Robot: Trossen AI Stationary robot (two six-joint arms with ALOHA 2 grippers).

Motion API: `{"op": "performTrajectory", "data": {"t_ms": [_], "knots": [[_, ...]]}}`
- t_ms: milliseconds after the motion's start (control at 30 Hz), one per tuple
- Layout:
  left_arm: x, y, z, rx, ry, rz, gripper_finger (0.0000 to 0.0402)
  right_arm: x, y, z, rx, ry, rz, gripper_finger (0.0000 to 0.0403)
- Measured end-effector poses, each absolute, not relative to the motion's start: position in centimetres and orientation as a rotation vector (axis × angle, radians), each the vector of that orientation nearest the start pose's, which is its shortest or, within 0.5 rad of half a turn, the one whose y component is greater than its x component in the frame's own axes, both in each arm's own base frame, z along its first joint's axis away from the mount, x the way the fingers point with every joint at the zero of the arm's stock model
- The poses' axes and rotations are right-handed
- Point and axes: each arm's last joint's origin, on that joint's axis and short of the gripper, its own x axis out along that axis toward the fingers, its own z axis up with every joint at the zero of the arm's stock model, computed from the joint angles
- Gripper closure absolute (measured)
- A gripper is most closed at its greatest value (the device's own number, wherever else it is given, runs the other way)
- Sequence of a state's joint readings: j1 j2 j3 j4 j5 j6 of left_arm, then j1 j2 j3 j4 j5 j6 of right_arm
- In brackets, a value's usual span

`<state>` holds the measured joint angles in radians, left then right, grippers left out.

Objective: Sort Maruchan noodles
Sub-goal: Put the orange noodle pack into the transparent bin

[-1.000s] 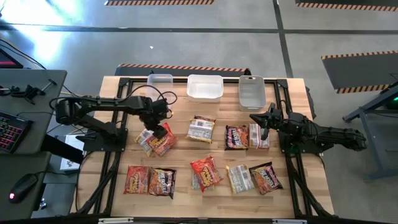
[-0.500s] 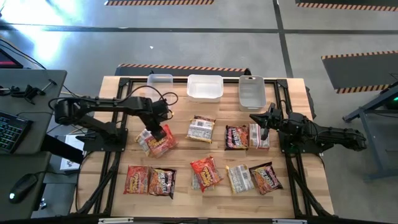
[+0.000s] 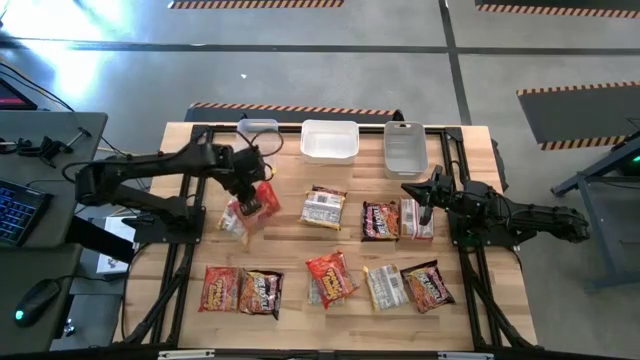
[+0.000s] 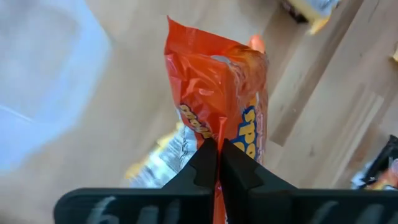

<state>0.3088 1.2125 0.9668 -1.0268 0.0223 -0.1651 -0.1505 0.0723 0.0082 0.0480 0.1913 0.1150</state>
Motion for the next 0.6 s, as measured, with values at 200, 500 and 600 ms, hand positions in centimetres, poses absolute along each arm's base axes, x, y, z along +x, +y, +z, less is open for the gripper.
{"op": "performTrajectory", "data": {"t_ms": [200, 500, 600], "knots": [[20.0, 6.7, 29.6, -0.134, 1.214, 0.378, 0.0401, 9.9, -2.1, 16.5, 0.114, -0.003, -0.343, 0.0402], [20.3, 8.8, 32.0, 0.297, 1.282, 0.496, 0.0401, 9.9, -2.1, 16.5, 0.114, -0.003, -0.343, 0.0402], [20.7, 10.2, 31.8, 0.444, 1.340, 0.521, 0.0401, 9.9, -2.1, 16.5, 0.114, -0.003, -0.342, 0.0402]]}}
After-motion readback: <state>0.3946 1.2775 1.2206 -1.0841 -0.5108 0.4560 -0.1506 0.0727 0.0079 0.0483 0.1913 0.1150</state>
